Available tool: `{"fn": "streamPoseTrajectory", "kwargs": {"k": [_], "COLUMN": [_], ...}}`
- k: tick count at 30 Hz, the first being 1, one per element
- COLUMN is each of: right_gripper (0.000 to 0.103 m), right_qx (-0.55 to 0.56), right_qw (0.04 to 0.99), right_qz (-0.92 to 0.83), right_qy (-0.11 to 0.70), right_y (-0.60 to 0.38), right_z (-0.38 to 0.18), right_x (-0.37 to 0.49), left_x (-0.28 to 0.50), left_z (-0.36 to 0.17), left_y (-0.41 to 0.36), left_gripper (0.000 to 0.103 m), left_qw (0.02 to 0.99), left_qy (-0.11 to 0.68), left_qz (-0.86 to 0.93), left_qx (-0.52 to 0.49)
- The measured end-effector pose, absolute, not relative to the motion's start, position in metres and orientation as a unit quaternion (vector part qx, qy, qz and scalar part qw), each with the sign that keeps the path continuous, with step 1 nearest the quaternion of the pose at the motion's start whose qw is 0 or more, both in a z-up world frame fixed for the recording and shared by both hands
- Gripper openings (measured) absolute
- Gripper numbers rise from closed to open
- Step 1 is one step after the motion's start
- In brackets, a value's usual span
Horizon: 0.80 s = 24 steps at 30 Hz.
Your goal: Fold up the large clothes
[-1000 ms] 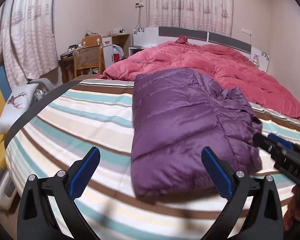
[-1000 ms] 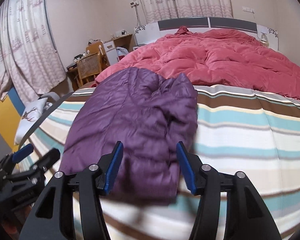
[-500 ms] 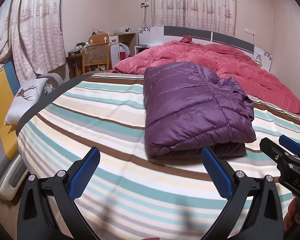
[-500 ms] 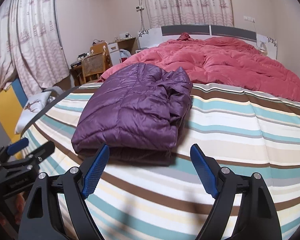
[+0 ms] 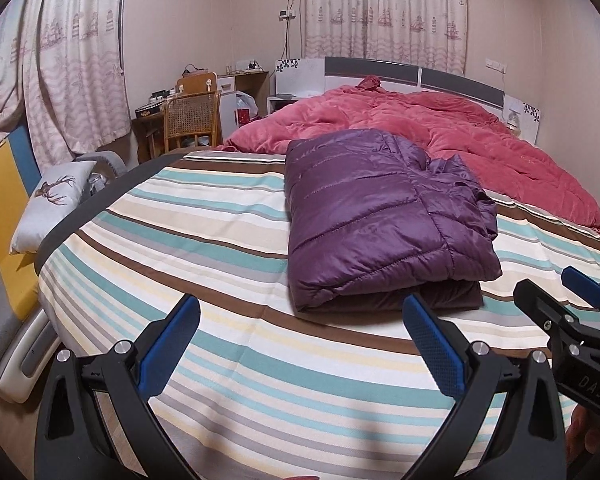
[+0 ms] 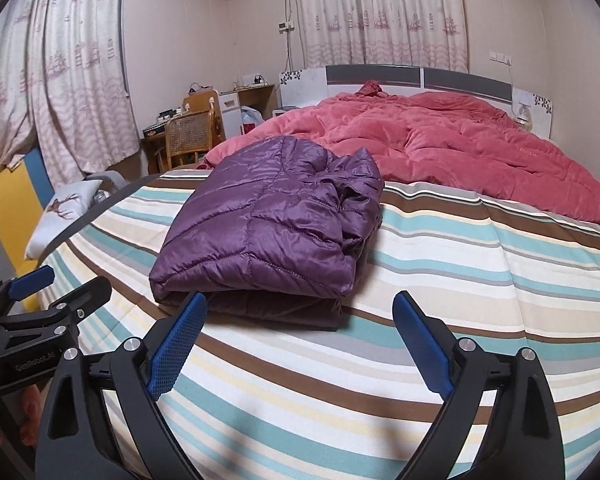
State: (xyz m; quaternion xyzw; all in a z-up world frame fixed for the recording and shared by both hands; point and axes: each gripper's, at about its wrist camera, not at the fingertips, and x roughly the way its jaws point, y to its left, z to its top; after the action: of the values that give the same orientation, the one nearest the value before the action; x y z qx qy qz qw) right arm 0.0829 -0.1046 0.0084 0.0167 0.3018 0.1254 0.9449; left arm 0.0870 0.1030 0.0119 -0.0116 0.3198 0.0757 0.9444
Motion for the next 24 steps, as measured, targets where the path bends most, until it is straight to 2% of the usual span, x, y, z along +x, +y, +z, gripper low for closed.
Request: {"fn": "streamPoseTrajectory", "kwargs": {"k": [24], "right_gripper": [0.094], "right_qx": [0.029], "right_qw": [0.943], "right_qz": [0.119], "right_qy": [0.31], "right_y": [-0.1101], "right_z": [0.0081], "right_x": [0.085], "left_x": [0.085], "left_z": [0.0107], "left_y": [0.0986], "left_gripper": [0.101], "left_qw": [0.944], "left_qy": [0.323], "left_qz": [0.07], "left_qx": [-0.012]}}
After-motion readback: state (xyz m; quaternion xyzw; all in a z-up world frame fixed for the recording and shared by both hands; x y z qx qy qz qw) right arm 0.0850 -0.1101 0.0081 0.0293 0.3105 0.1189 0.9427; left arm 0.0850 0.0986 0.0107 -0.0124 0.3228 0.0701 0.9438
